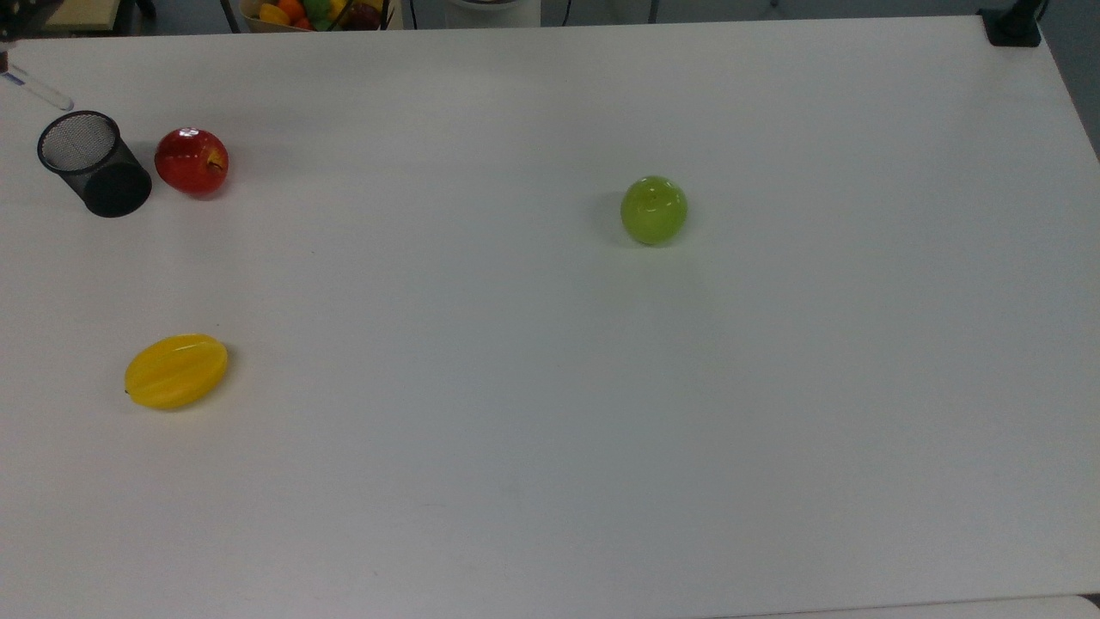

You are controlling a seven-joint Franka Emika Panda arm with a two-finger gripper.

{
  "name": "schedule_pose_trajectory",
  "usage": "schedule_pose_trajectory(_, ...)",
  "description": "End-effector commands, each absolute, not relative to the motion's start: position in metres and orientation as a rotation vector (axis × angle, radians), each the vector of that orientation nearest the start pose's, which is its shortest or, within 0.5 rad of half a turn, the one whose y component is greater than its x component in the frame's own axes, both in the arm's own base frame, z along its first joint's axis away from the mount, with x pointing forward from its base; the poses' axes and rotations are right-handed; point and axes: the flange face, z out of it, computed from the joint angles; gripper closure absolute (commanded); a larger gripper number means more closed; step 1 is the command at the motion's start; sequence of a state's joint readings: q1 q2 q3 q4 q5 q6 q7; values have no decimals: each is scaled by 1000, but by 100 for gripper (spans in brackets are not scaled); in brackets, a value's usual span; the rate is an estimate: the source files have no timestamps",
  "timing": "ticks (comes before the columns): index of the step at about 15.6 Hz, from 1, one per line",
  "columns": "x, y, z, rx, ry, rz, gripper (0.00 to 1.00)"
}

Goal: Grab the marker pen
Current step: 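Carry the marker over to beside the green apple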

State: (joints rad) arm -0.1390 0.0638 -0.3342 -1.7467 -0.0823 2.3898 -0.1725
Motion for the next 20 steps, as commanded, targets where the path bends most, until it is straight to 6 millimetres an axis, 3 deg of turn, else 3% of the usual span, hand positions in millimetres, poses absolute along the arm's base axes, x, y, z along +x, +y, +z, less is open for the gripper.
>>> schedule_pose_trajectory(1,570,-214,614,-3204,276,-763,100)
schedule_pose_trajectory(4,588,-143,605,-3154,177,-668,100)
schedule_pose_trajectory(7,601,-78,583,-3143,53,-531,100)
schedule_pose_trajectory(13,625,36,518,-3059,-176,-350,100)
schedule_pose_trajectory(18,631,102,466,-3001,-301,-216,100)
schedule_pose_trajectory(20,633,119,442,-2990,-336,-161,100)
